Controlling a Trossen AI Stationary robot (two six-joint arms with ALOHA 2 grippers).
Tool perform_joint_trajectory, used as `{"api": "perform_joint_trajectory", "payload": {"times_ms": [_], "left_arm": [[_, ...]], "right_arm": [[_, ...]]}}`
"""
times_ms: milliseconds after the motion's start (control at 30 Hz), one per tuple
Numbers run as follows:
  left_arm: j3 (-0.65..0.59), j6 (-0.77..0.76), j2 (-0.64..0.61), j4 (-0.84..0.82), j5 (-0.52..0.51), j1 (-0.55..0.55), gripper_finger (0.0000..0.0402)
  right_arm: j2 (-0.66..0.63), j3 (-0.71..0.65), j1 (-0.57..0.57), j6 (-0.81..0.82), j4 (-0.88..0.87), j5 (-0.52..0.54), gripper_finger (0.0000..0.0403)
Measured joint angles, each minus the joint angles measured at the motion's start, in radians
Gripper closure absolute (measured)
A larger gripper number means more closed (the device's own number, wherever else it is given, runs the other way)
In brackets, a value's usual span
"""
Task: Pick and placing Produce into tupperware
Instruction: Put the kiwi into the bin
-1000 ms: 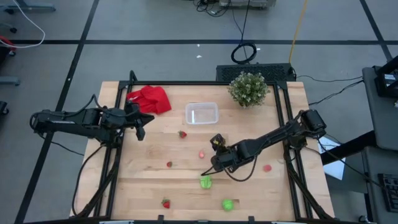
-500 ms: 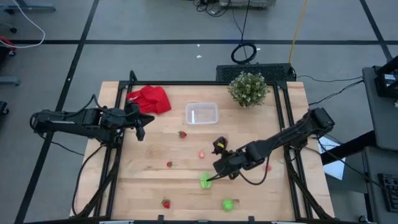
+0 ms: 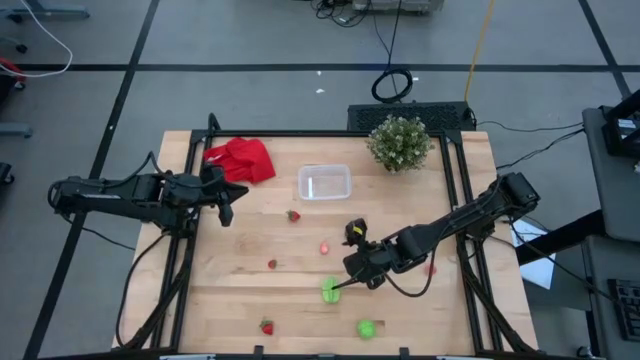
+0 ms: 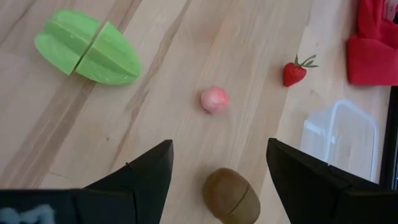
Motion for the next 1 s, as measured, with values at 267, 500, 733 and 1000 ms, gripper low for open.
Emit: {"api": "perform_joint_trajectory", "payload": {"times_ms": [267, 500, 733, 1000], "left_arm": [[0.0, 0.0, 0.0, 0.0, 0.0, 0.0, 0.0369], [0.0, 0.002, 0.0, 0.0, 0.0, 0.0, 0.0369], [0.0, 0.003, 0.0, 0.0, 0.0, 0.0, 0.0369], [0.0, 0.011, 0.0, 0.0, 0.0, 0.0, 0.0369]], "right_arm": [[0.0, 0.0, -0.009, -0.026, -0.035, 0.0, 0.0135], [0.0, 0.0, -0.02, -0.041, -0.057, 0.001, 0.0096], [0.0, 0.0, -0.063, -0.081, -0.22, 0.002, 0.0081], [0.0, 0.0, -0.121, -0.204, -0.258, -0.108, 0.008]]}}
